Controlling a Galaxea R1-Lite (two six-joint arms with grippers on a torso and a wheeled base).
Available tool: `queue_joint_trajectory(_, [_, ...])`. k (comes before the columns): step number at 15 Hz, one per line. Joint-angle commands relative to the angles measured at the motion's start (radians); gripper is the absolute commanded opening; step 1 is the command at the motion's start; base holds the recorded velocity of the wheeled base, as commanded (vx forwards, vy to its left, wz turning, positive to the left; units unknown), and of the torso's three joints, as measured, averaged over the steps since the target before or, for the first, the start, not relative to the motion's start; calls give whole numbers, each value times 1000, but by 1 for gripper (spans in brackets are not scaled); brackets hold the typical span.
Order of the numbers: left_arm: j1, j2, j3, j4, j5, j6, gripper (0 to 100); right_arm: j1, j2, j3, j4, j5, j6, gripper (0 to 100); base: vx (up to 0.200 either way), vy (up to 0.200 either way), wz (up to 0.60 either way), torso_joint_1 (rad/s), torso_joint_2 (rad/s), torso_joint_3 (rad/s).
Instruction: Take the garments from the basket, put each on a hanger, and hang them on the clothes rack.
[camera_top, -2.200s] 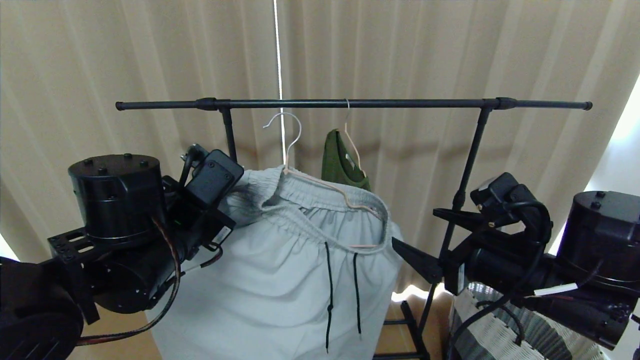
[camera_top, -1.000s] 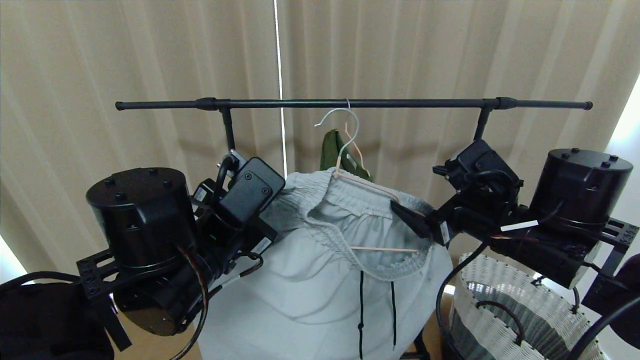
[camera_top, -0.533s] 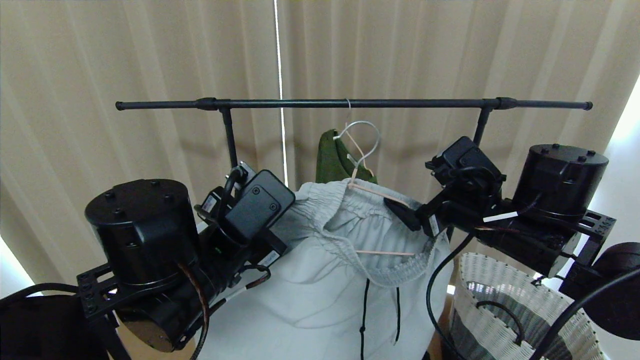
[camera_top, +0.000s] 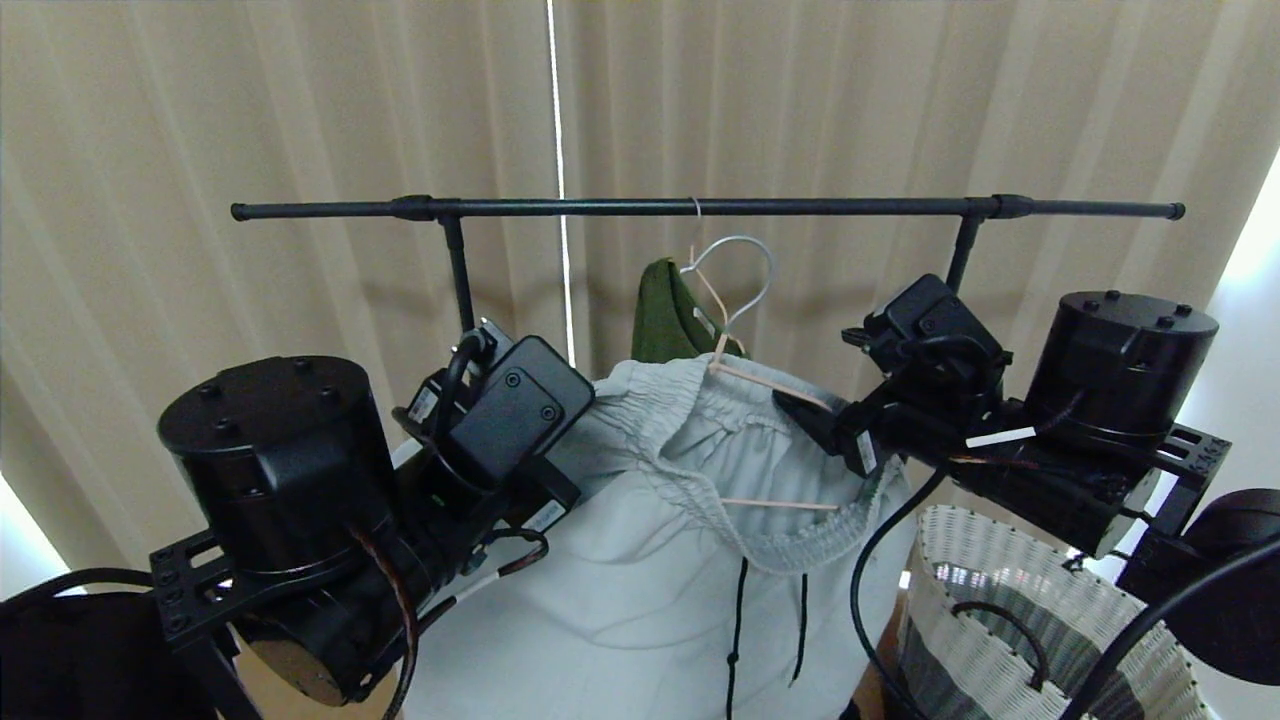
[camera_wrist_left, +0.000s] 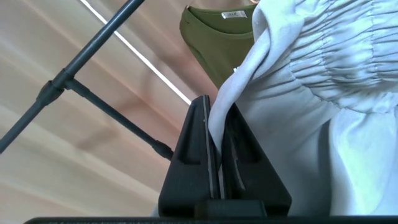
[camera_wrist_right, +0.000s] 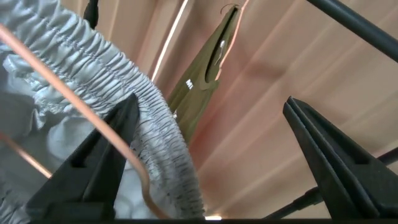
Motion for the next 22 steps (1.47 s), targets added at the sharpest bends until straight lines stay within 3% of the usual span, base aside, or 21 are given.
queue_joint_trajectory(1, [1,-1,-1,0,1,-1,0,0,-6,2,0,-1,0,0,0,0,0,0,0,0])
queue_joint_trajectory(11, [17,3,-7,0,1,-4,0,3,-39,16,0,1,1,0,0,0,0,0,0,0])
queue_joint_trajectory(12, [18,5,-7,0,3,-8,100,2,-48,16,1,1,1,0,0,0,0,0,0,0])
queue_joint_trajectory(17, [12,-28,51,-29,-5,-44,100,-26,-75,42,1,-7,4,0,0,0,0,0,0,0])
queue_joint_trajectory(22, [12,-115,177,-51,-69,-94,100,-104,-123,56,1,-8,14,0,0,0,0,0,0,0])
